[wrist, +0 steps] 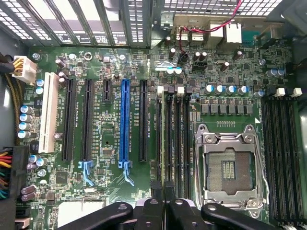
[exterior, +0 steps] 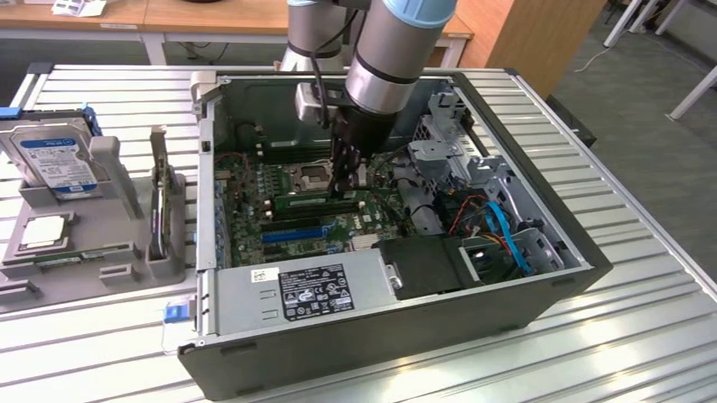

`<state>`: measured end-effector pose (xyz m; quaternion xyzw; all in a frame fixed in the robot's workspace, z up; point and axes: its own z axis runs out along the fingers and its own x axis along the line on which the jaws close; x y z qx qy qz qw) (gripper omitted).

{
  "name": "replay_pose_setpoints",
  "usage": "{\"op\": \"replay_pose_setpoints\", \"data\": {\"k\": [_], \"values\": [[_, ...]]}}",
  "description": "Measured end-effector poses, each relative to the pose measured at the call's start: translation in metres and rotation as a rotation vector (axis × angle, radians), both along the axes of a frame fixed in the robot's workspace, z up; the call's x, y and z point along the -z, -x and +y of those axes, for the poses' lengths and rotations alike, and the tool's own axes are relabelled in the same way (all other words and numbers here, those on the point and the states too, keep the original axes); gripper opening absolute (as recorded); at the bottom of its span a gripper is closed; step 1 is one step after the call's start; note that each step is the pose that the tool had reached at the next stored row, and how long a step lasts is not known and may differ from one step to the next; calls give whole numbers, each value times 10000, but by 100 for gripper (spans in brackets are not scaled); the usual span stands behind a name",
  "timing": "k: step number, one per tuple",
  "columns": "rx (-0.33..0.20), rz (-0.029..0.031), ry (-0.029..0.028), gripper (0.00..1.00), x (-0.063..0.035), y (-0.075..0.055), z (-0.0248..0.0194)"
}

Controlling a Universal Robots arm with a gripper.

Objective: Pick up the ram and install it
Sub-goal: 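Insert the ram into the slot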

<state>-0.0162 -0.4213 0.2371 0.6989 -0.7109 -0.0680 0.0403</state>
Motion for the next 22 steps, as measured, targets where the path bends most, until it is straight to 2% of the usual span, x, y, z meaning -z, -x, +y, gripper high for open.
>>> {"op": "replay_pose_setpoints", "data": {"k": [4,8,10,22], "values": [[-2,13,4,11,-2,-2,0],[-1,159,4,11,-4,-23,-1],[-2,198,4,11,-4,-31,0],[-1,201,3,11,34,-13,4]]}}
